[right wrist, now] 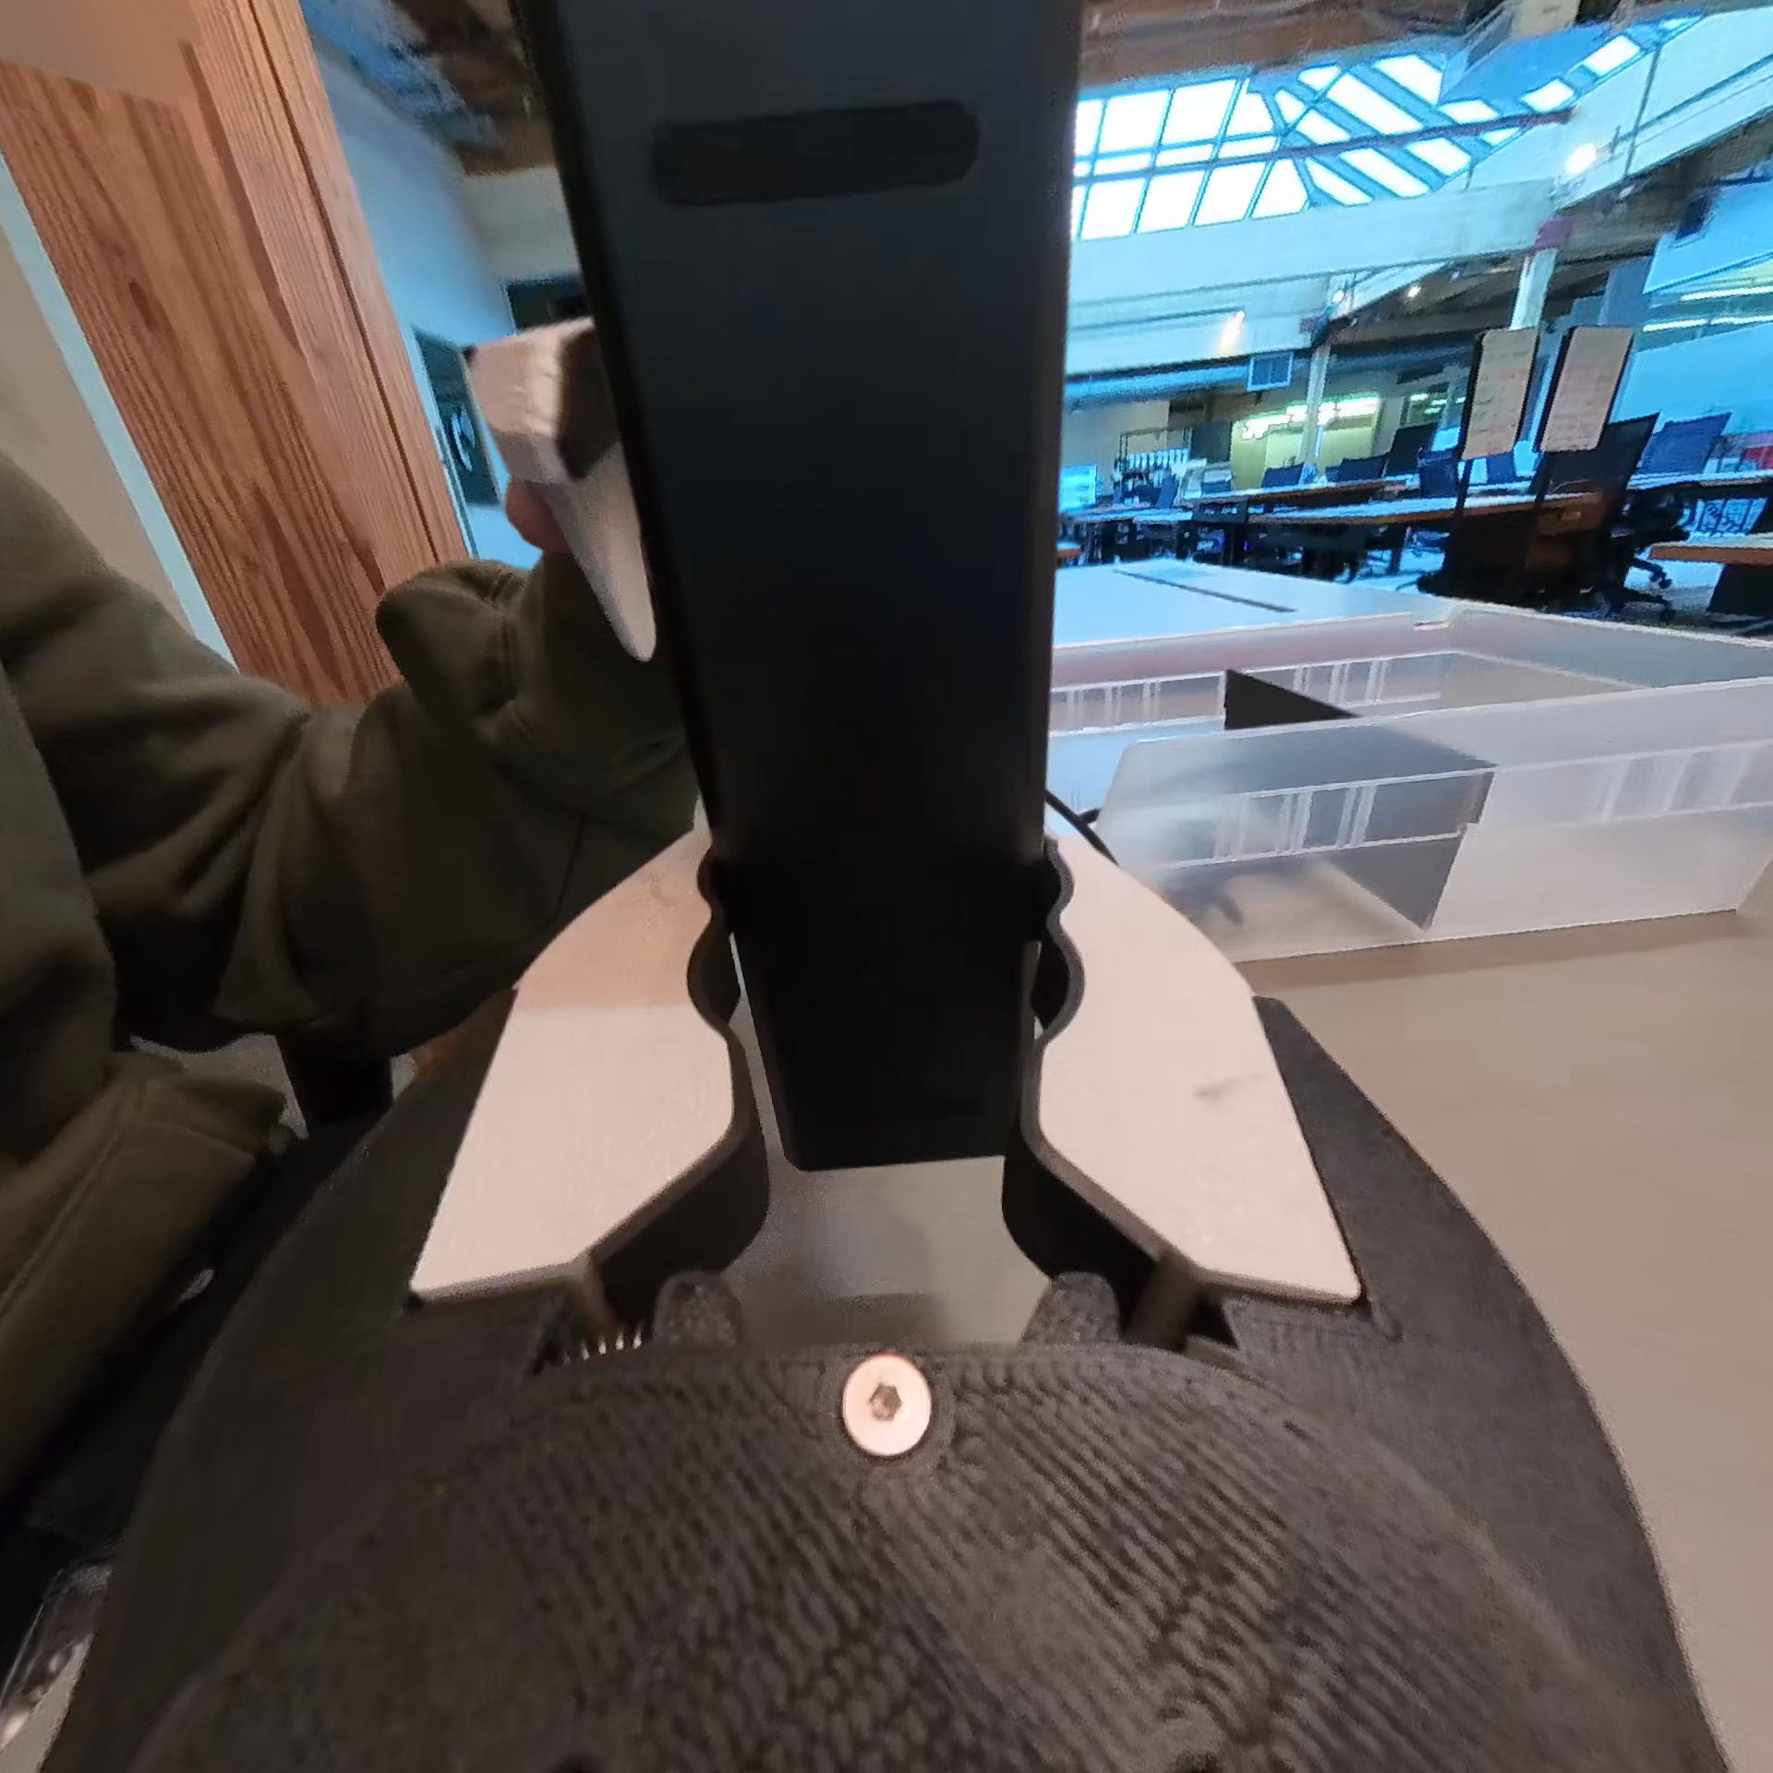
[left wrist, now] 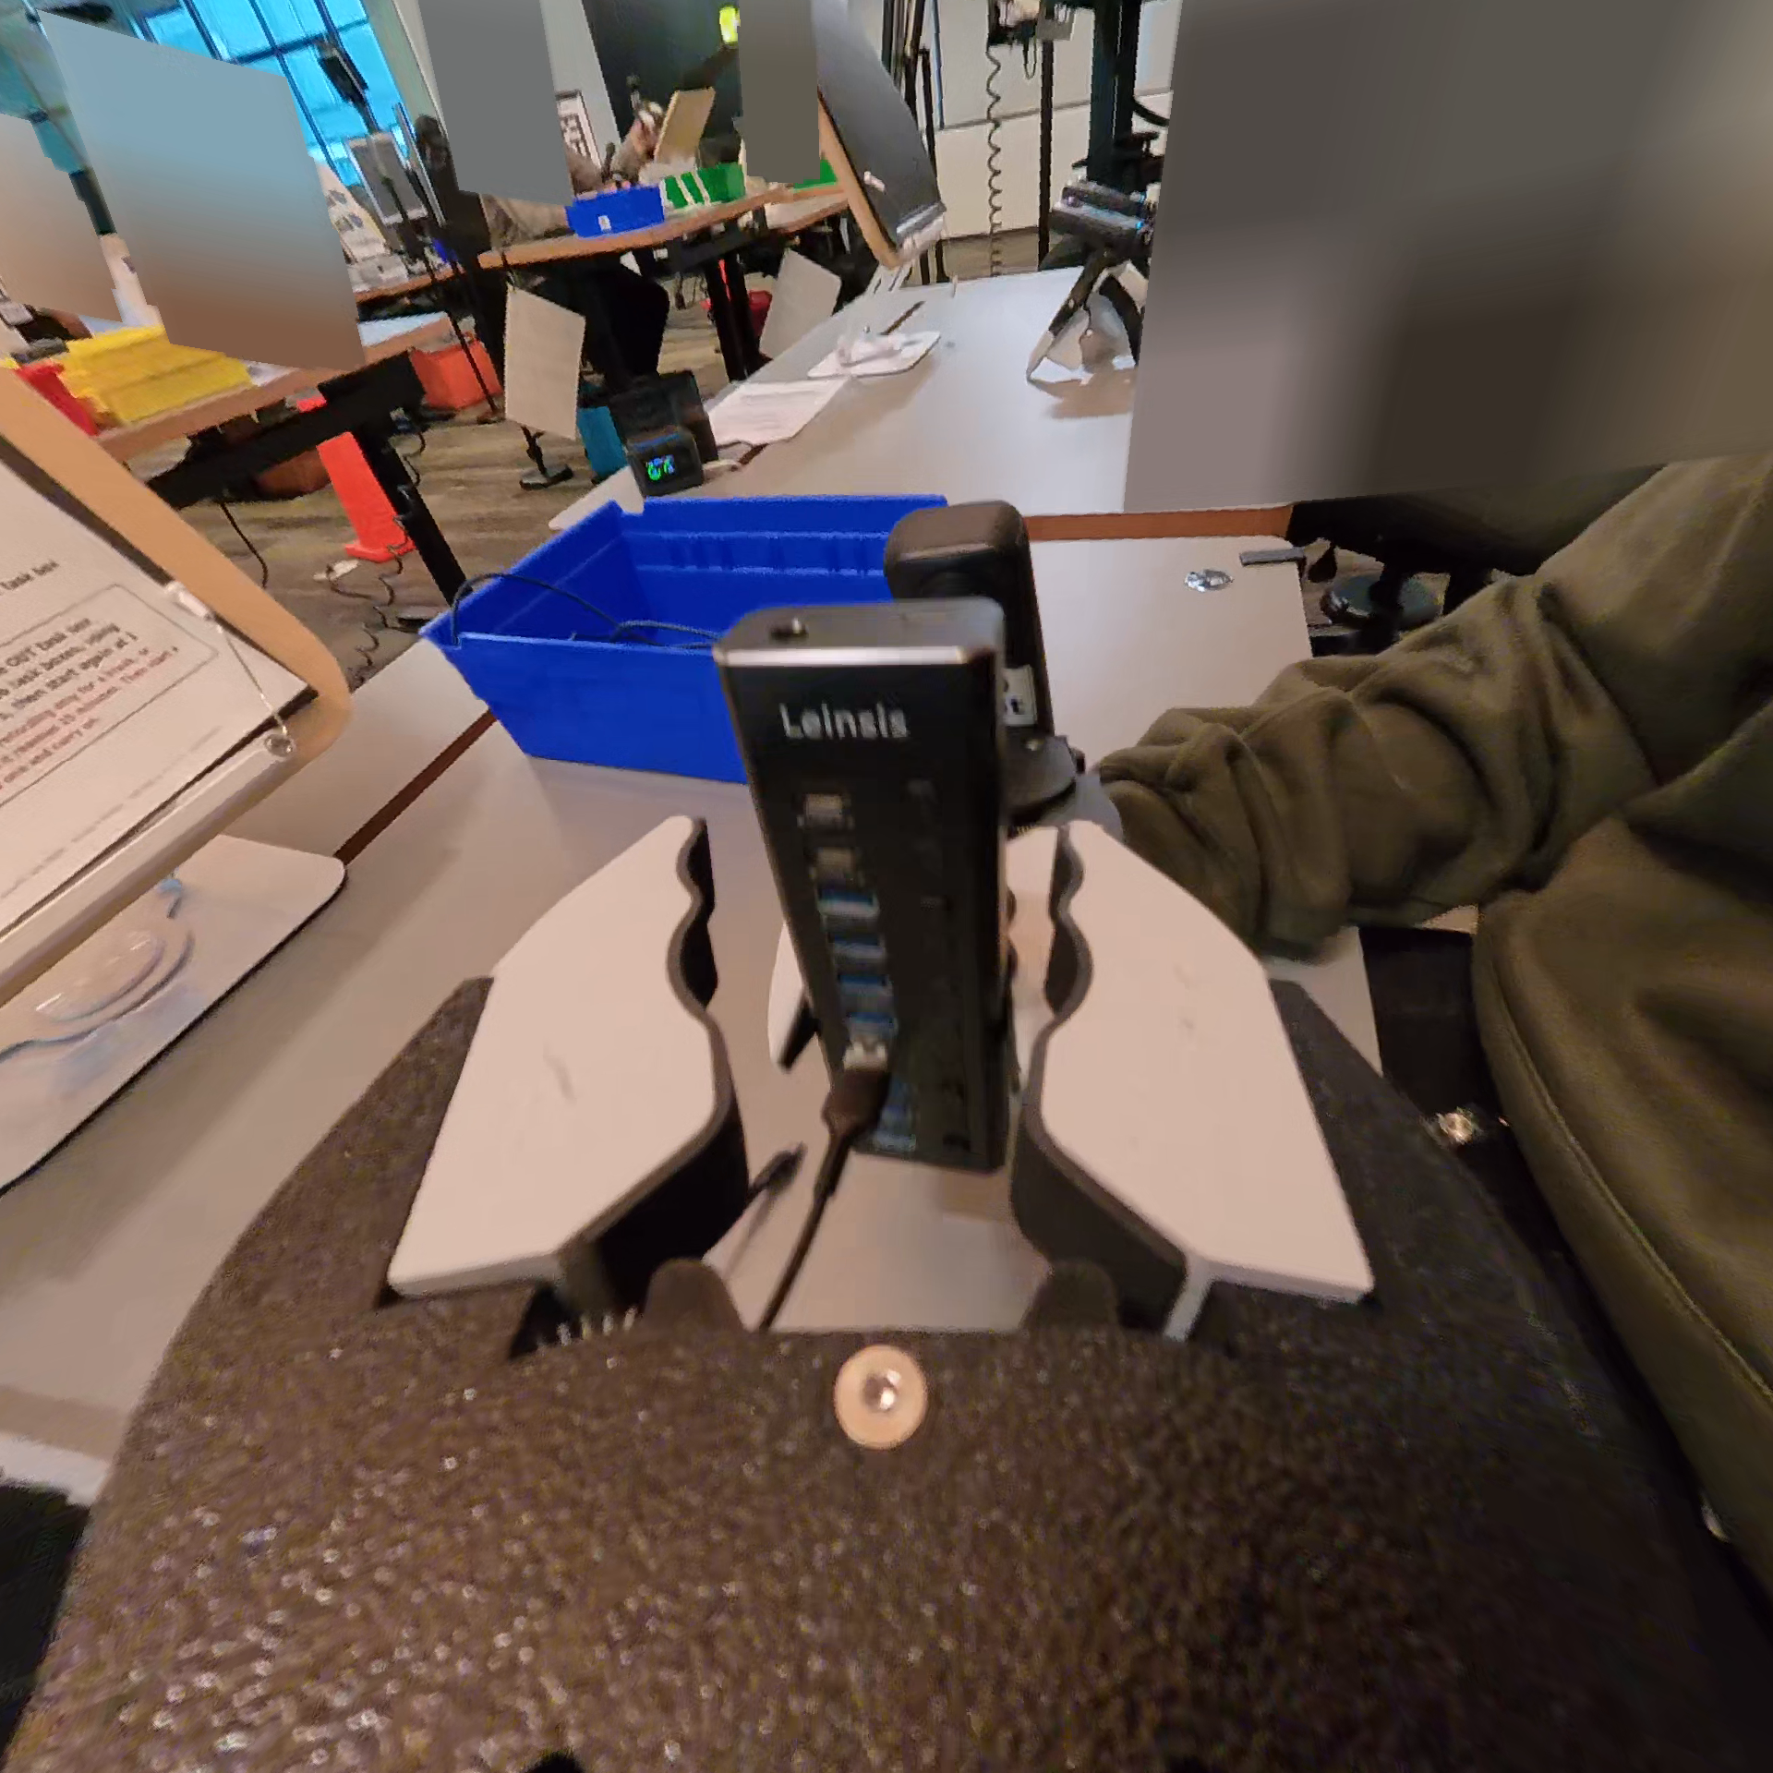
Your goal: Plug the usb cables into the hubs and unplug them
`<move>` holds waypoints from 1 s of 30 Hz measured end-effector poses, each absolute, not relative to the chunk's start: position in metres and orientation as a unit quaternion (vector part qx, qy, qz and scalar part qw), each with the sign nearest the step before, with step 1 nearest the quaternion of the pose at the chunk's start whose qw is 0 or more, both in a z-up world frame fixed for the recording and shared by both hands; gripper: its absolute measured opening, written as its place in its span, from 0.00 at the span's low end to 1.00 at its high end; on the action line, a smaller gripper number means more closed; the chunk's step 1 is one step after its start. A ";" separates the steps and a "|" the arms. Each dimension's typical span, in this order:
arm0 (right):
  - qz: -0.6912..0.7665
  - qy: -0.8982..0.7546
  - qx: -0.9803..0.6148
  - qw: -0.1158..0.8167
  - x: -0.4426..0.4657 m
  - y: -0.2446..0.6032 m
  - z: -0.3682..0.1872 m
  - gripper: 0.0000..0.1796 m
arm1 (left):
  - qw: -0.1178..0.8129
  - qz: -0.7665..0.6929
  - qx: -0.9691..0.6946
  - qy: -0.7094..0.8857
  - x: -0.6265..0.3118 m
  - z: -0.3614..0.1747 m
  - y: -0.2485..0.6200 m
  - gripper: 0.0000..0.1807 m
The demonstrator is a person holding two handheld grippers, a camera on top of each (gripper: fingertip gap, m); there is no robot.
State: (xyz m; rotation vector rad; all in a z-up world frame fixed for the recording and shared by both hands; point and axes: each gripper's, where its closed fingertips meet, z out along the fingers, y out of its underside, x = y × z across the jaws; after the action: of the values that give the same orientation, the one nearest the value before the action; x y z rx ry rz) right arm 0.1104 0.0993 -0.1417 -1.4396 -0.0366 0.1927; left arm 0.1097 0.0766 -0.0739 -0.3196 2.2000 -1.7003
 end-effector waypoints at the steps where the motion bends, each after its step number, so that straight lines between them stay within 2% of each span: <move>1: 0.089 -0.013 -0.653 0.752 0.112 0.098 -0.140 0.34 | 0.164 -0.591 -0.120 0.781 0.108 -0.075 0.083 0.32; 2: 0.092 -0.015 -0.650 0.754 0.112 0.097 -0.140 0.34 | 0.156 -0.578 -0.135 0.790 0.109 -0.079 0.090 0.26; 7: 0.092 -0.037 -0.662 0.743 0.104 0.099 -0.143 0.34 | 0.133 -0.446 -0.180 0.867 0.116 -0.132 0.115 0.15; 9: 0.091 -0.047 -0.668 0.737 0.101 0.101 -0.145 0.34 | 0.130 -0.430 -0.181 0.875 0.119 -0.142 0.111 0.12; 10: 0.089 -0.048 -0.670 0.735 0.101 0.101 -0.146 0.34 | 0.114 -0.430 -0.178 0.878 0.117 -0.146 0.107 0.07; 12: 0.091 -0.046 -0.668 0.737 0.101 0.101 -0.145 0.34 | 0.087 -0.436 -0.166 0.880 0.111 -0.149 0.100 0.08; 17: 0.098 -0.043 -0.662 0.742 0.103 0.099 -0.143 0.34 | 0.086 -0.432 -0.151 0.885 0.107 -0.151 0.105 0.14; 20: 0.104 -0.040 -0.659 0.744 0.104 0.098 -0.142 0.34 | 0.084 -0.428 -0.154 0.886 0.109 -0.155 0.106 0.08; 30: 0.111 -0.017 -0.657 0.745 0.111 0.096 -0.142 0.34 | 0.132 -0.412 -0.126 0.893 0.119 -0.157 0.102 0.07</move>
State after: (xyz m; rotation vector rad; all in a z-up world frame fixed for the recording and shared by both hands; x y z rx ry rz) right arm 0.1114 0.0963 -0.1418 -1.4395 -0.0368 0.2422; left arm 0.1188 0.1017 -0.1570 -0.3646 2.5900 -1.1965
